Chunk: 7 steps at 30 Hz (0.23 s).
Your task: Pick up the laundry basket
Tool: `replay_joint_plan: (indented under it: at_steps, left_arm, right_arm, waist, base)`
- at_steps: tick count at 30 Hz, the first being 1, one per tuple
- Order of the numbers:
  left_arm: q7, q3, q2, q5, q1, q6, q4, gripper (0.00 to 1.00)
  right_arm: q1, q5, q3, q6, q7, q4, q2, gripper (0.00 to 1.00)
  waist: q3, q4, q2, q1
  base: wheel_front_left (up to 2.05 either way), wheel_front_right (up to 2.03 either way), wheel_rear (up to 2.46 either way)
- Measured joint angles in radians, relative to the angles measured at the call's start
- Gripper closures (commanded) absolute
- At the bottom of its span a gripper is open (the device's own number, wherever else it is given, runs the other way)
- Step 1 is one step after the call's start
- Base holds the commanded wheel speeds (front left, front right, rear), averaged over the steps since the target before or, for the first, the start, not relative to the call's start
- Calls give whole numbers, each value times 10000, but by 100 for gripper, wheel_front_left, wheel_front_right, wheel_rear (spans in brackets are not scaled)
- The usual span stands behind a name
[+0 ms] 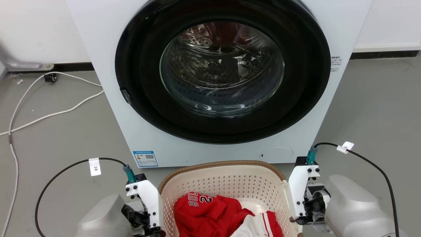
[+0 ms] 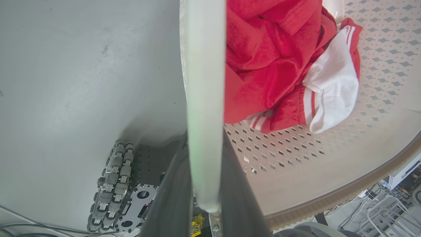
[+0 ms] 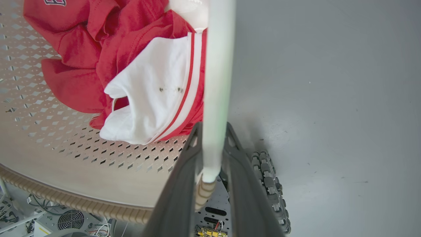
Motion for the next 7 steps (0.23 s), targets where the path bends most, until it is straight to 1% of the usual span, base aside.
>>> replay_joint_plan:
  at_steps: [7]
  left_arm:
    - [-71, -35, 13, -42, -51, 0, -15, 100]
  right_arm:
    - [-24, 59, 58, 0, -13, 13, 0, 100]
  waist:
    - [9, -19, 0, 0]
  base:
    - [0, 0, 0]
